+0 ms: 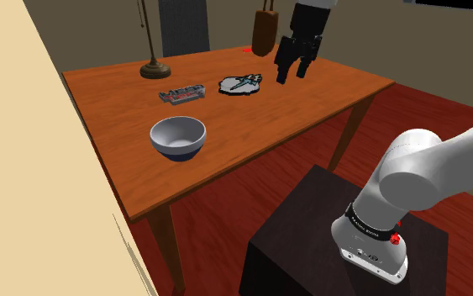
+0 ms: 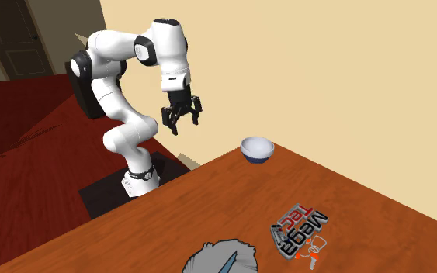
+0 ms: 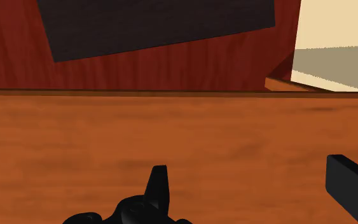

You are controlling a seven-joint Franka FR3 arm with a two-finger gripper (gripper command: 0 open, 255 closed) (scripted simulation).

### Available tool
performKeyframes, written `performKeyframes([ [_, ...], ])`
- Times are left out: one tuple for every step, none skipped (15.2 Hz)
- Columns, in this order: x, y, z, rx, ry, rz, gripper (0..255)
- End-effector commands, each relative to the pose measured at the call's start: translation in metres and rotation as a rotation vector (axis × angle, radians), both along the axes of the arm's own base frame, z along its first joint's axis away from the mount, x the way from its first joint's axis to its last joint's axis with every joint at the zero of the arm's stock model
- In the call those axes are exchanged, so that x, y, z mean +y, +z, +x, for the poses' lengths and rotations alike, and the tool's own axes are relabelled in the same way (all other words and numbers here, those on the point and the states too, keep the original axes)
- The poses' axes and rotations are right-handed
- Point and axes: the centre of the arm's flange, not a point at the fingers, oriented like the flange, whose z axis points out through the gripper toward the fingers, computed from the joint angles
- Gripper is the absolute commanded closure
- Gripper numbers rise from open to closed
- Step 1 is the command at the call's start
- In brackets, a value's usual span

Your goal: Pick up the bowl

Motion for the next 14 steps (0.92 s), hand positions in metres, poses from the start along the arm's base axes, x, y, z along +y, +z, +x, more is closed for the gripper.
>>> performKeyframes([
  [0.000, 0.000, 0.000, 0.000, 0.000, 0.000, 0],
  [0.009, -0.005, 0.008, 0.000, 0.001, 0.003, 0],
  [0.018, -0.010, 0.016, 0.001, 0.003, 0.005, 0],
  [0.027, -0.014, 0.024, 0.001, 0.004, 0.008, 0],
  [0.036, -0.019, 0.033, 0.002, 0.005, 0.010, 0],
  [0.045, -0.024, 0.041, 0.002, 0.007, 0.013, 0],
  [0.053, -0.029, 0.049, 0.003, 0.008, 0.015, 0],
  [0.062, -0.033, 0.057, 0.003, 0.009, 0.018, 0],
  [0.071, -0.038, 0.065, 0.004, 0.011, 0.020, 0],
  [0.081, -0.043, 0.073, 0.004, 0.012, 0.023, 0],
  [0.090, -0.048, 0.081, 0.005, 0.013, 0.025, 0],
  [0.099, -0.052, 0.089, 0.005, 0.014, 0.028, 0],
  [0.108, -0.057, 0.097, 0.006, 0.016, 0.030, 0],
  [0.117, -0.061, 0.105, 0.006, 0.017, 0.033, 0],
])
